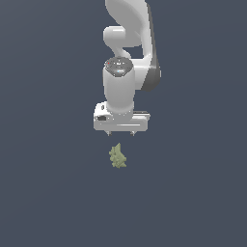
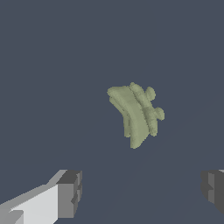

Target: Pick up the object and move it to a goal position.

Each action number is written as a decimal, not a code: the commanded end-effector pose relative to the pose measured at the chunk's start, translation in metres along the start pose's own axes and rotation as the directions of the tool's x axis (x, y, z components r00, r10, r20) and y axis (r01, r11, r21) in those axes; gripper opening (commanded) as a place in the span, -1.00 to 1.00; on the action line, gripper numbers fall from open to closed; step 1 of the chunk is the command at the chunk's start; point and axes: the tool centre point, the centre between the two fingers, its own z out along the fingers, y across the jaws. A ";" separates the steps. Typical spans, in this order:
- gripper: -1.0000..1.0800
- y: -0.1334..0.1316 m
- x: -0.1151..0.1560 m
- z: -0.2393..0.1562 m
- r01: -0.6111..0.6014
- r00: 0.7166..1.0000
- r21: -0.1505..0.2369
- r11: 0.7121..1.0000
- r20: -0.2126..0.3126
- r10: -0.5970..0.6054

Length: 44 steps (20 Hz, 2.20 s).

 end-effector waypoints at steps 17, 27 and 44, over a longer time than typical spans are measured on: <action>0.92 -0.008 0.012 -0.014 0.060 0.998 -0.018 0.998 -0.027 -0.061; 0.92 0.001 0.027 0.009 0.187 0.982 -0.017 0.982 -0.005 -0.187; 0.92 0.018 0.049 0.055 0.397 0.918 0.006 0.918 0.025 -0.397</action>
